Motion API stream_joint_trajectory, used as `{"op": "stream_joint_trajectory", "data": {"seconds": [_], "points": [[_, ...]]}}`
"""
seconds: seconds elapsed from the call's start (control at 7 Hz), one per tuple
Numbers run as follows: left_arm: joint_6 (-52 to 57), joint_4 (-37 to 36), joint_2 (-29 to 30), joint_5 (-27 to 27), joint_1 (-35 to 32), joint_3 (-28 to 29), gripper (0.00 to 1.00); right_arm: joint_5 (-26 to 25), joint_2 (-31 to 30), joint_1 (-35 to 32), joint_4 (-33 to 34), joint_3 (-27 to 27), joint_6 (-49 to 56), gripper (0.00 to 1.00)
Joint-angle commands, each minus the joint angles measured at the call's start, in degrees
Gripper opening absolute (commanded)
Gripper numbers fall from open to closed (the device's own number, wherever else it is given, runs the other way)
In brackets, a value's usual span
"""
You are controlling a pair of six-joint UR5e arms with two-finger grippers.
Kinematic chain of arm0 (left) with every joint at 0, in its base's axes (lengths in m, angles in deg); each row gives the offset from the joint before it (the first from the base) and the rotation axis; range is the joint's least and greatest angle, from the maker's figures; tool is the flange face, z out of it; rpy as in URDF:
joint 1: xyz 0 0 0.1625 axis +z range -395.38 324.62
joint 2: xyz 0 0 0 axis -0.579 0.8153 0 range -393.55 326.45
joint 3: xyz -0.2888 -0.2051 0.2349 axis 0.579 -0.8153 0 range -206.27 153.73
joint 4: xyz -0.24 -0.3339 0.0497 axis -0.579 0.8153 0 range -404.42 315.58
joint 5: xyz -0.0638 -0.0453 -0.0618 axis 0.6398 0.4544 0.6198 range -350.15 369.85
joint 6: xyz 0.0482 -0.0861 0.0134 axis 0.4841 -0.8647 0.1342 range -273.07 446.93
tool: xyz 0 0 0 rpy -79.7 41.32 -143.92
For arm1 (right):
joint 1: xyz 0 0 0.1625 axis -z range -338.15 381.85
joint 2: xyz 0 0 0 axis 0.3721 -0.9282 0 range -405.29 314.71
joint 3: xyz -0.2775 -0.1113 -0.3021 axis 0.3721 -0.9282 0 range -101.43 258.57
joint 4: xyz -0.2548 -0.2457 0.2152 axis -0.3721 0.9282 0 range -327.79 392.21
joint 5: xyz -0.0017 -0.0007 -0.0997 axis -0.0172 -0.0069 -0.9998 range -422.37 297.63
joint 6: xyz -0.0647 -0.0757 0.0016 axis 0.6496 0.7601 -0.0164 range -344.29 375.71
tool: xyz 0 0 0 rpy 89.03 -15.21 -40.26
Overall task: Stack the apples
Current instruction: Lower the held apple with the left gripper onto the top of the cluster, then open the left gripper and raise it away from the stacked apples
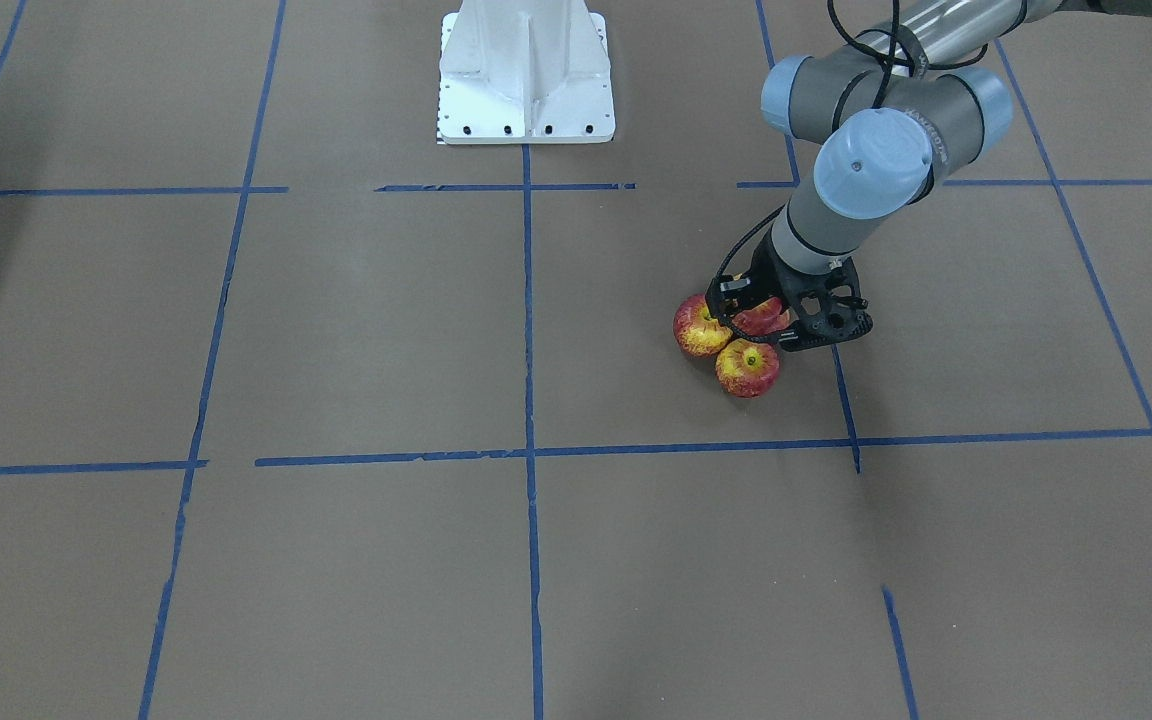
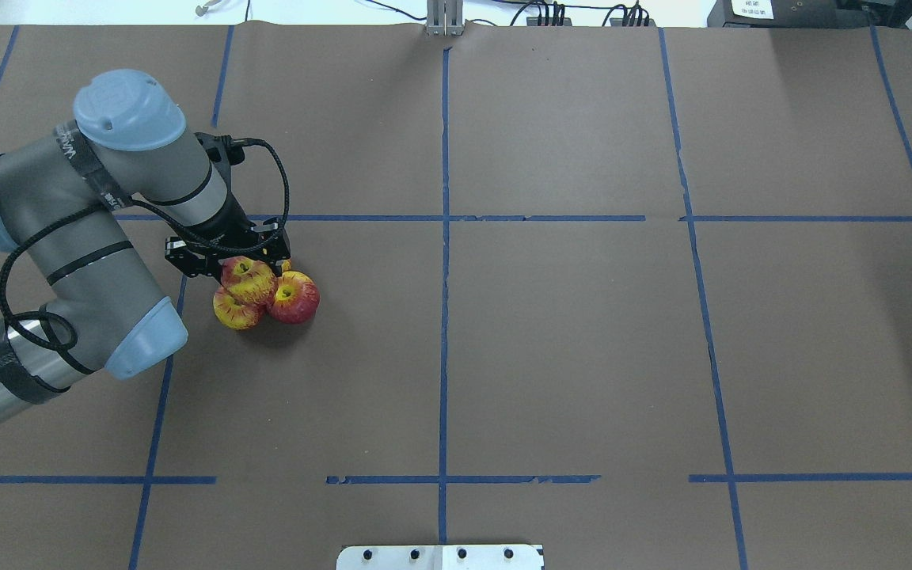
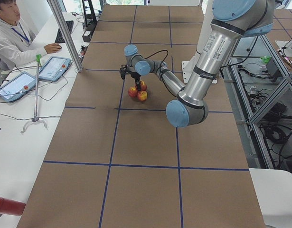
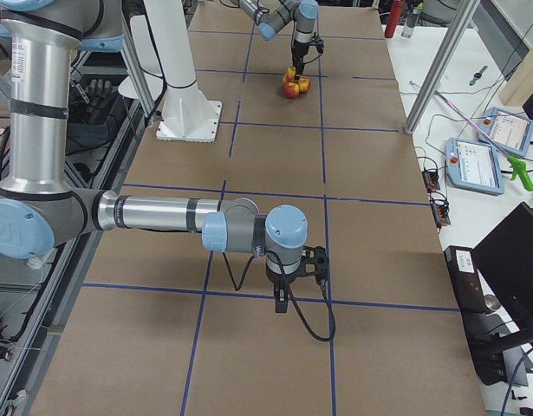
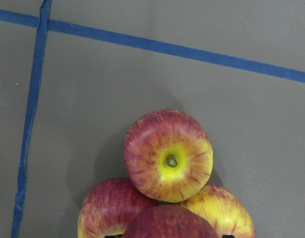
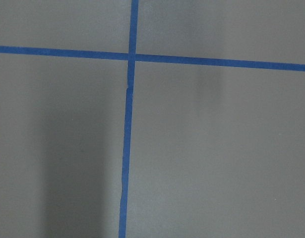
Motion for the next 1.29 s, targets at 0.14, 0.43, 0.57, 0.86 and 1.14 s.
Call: {"op": "stream_joint_trajectory", "data": {"seconds": [0.14,0.43,0.57,0.86,1.14], "points": [[0.00,0.00,0.09,-0.09,-0.10,0.26,1.00,0.00,0.00,0.00,0.00,0.00,0.00,1.00],[0.00,0.00,0.09,-0.09,-0.19,0.00,1.00,0.00,0.00,0.00,0.00,0.00,0.00,1.00],[0.09,-0.43,0.09,0.00,-0.97,-0.70,1.00,0.00,0.00,0.00,0.00,0.00,0.00,1.00],[1.40,-7.96,-0.34,0.00,-5.08,-7.78,1.00,0.00,0.00,0.00,0.00,0.00,0.00,1.00],[15.39,-13.18,-1.56,0.17,-12.19,-11.85,1.00,0.00,0.00,0.00,0.00,0.00,0.00,1.00]]}}
